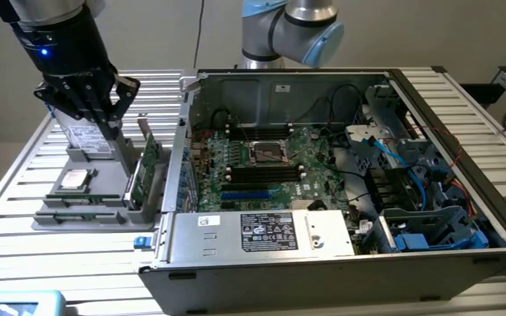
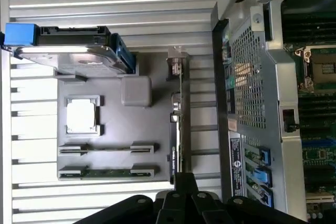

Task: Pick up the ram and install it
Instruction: 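Reach for the ram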

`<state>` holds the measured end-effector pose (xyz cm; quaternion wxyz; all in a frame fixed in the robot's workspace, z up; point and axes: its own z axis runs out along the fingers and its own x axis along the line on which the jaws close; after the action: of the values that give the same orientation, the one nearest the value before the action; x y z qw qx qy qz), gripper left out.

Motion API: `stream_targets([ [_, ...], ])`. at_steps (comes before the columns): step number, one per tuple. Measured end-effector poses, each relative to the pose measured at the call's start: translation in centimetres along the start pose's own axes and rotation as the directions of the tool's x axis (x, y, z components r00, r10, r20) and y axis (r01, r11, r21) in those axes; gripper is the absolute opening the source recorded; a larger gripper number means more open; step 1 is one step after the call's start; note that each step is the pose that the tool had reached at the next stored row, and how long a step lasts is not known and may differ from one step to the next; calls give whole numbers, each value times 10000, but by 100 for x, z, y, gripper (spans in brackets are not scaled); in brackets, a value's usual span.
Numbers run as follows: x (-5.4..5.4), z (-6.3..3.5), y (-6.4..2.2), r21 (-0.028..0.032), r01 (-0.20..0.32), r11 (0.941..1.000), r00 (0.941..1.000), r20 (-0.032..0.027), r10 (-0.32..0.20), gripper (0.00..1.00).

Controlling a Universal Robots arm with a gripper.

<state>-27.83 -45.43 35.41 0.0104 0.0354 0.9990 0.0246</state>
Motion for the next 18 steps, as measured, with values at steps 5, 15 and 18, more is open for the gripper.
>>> stream_targets([
  [5, 136, 84, -94, 2, -2, 10000, 10000, -30, 2, 11],
  [15, 527, 255, -177, 3, -1, 10000, 10000, -47, 1, 11],
  [18, 620, 307, -186, 4, -2, 10000, 10000, -47, 2, 11],
])
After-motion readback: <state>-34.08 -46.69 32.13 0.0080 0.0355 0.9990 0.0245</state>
